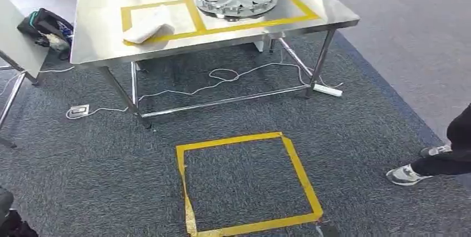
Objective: Take the parts from the cabinet and place them on the table.
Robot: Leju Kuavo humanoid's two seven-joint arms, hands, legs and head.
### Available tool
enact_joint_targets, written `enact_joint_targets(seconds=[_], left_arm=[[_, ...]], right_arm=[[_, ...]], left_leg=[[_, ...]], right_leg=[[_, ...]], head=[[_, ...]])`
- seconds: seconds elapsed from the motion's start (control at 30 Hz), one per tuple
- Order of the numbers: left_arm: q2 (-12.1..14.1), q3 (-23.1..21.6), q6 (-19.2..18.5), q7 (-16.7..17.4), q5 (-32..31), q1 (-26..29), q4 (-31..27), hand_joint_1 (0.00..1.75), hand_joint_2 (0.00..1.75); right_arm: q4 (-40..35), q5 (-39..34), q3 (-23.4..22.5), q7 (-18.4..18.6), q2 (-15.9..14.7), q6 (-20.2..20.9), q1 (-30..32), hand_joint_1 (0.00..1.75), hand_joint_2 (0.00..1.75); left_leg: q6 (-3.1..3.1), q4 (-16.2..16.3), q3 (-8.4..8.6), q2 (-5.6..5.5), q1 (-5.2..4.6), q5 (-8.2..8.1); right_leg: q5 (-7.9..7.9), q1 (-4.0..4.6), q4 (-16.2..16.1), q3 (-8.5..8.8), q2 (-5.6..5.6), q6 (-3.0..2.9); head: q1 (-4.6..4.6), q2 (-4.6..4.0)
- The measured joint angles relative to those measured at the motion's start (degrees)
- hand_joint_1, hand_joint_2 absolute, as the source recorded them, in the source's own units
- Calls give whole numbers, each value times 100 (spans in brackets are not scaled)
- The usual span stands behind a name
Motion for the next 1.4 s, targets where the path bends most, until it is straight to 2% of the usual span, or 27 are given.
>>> enact_joint_targets(seconds=[0.07,0.1,0.13,0.17,0.23,0.27,0.3,0.37,0.43,0.5,0.6,0.67,0.73,0.77,0.8,0.83,0.93,0.97,1.0,1.07,1.1,1.13,1.2,1.23,1.3,1.37,1.4], left_arm=[[0,15,0,0,-7,1,0,0,0],[0,15,0,0,-26,1,0,0,0],[0,15,0,0,-33,2,0,0,0],[0,15,2,0,-37,1,0,0,0],[0,15,9,0,-50,0,0,0,0],[0,15,11,0,-48,0,-2,0,0],[0,15,7,0,-39,-3,-2,0,0],[7,15,-46,0,22,-12,2,0,0],[9,17,-280,0,125,-24,33,0,0],[-4,22,-643,0,146,-26,136,0,0],[-57,-148,-905,0,-47,-29,750,0,0],[-92,-444,-905,4,-186,-29,1337,0,0],[-118,-682,-905,17,-236,-32,1688,0,0],[-125,-752,-903,15,-240,-54,1810,0,175],[-131,-789,-830,15,-294,-69,1929,0,175],[-129,-851,-681,15,-394,-97,2086,0,175],[-131,-1210,93,212,-866,-448,3178,0,175],[-127,-1391,496,210,-1114,-684,3789,0,175],[-129,-1528,898,170,-1338,-885,4507,0,175],[-129,-1850,1417,118,-1604,-1227,5865,0,175],[-129,-1970,1553,129,-1657,-1401,6460,0,175],[-131,-2110,1688,223,-1729,-1560,7123,0,175],[-111,-2306,1719,547,-1728,-1719,8121,0,175],[-74,-2328,1642,713,-1651,-1774,8532,0,175],[25,-2326,1518,1158,-1365,-1833,9230,0,175],[123,-2288,1396,1450,-1143,-1840,9657,0,175],[175,-2262,1355,1540,-1077,-1850,9852,0,175]], right_arm=[[-2,-28,-2,-9,0,-4,-10,0,0],[-2,-57,-2,-15,0,-2,-2,0,0],[-2,-81,-4,-22,0,2,7,0,0],[-2,-105,-7,-37,0,11,9,0,0],[0,-136,-9,-50,15,22,14,0,0],[-2,-149,-11,-52,20,26,9,0,0],[0,-160,-13,-50,26,28,6,0,0],[0,-162,-17,-37,28,28,8,0,0],[0,-153,-20,-20,48,24,39,0,0],[0,-127,-22,-2,59,2,51,0,0],[0,-92,-22,63,94,7,40,0,0],[0,-55,-22,107,96,15,56,0,0],[0,-46,-22,114,96,20,63,0,0],[0,-44,-22,114,96,20,56,0,0],[0,-42,-22,122,107,20,33,0,0],[0,-39,-22,146,118,22,25,0,0],[0,22,-22,312,127,22,68,0,0],[0,44,-22,343,144,33,72,0,0],[0,61,-22,359,149,39,50,0,0],[0,111,-13,441,194,72,24,0,0],[0,144,-4,494,208,81,29,0,0],[0,175,0,564,214,92,39,0,0],[0,223,4,623,227,114,72,0,0],[0,232,6,621,230,114,82,0,0],[0,193,4,560,236,99,87,0,0],[0,140,0,511,240,66,90,0,0],[0,120,-2,503,240,57,91,0,0]], left_leg=[[-29,962,-423,-38,18,-469],[-30,1358,-609,-39,17,-593],[-22,1446,-661,-40,17,-555],[-9,1263,-565,-43,17,-376],[44,333,-101,-98,15,148],[78,-143,139,-219,16,347],[119,-414,265,-401,12,310],[129,-449,233,-356,1,309],[213,-498,243,-293,11,348],[278,-521,239,-196,36,377],[308,-519,200,-39,17,390],[305,-513,188,36,15,397],[292,-496,193,122,17,392],[268,-481,202,160,16,381],[221,-450,190,191,-35,362],[195,-430,181,213,-48,357],[119,-464,199,273,-40,392],[66,-430,180,197,-26,342],[52,-338,133,106,-32,222],[529,-326,100,115,-46,376],[576,-207,50,119,-47,265],[525,-87,-7,123,-47,233],[288,131,-110,125,-39,110],[237,208,-141,124,-40,89],[330,315,-201,124,-43,15],[363,598,-354,120,-37,-71],[440,691,-386,116,-49,-88]], right_leg=[[29,3,2,-53,88,-10],[40,7,3,-73,141,-7],[51,7,4,-85,190,-2],[58,7,4,-88,247,8],[72,7,4,-82,356,30],[82,4,3,-82,405,46],[83,30,19,-107,441,77],[115,3,26,-179,509,152],[139,-8,-22,-241,565,243],[-94,17,289,-359,294,261],[-759,14,1685,-990,118,299],[-675,15,1743,-974,107,316],[-227,15,824,-450,40,298],[-31,16,282,-130,-88,285],[-100,44,27,-26,-219,269],[-53,27,29,-13,-127,202],[-34,30,36,-92,-65,124],[-4,6,26,-31,-62,77],[-3,26,47,-59,-35,91],[-39,40,183,-134,40,111],[-85,49,294,-198,61,94],[-152,49,427,-266,70,81],[-280,42,709,-407,79,69],[-324,31,798,-445,80,69],[-373,18,905,-507,81,77],[-474,27,1157,-645,79,98],[-501,15,1227,-674,79,94]], head=[[-2,0],[0,0],[0,0],[0,0],[0,0],[0,2],[2,0],[9,0],[5,0],[55,0],[66,2],[72,0],[83,0],[77,0],[94,0],[68,0],[68,0],[68,0],[33,0],[37,0],[33,0],[31,0],[37,0],[33,2],[18,0],[33,0],[37,2]])
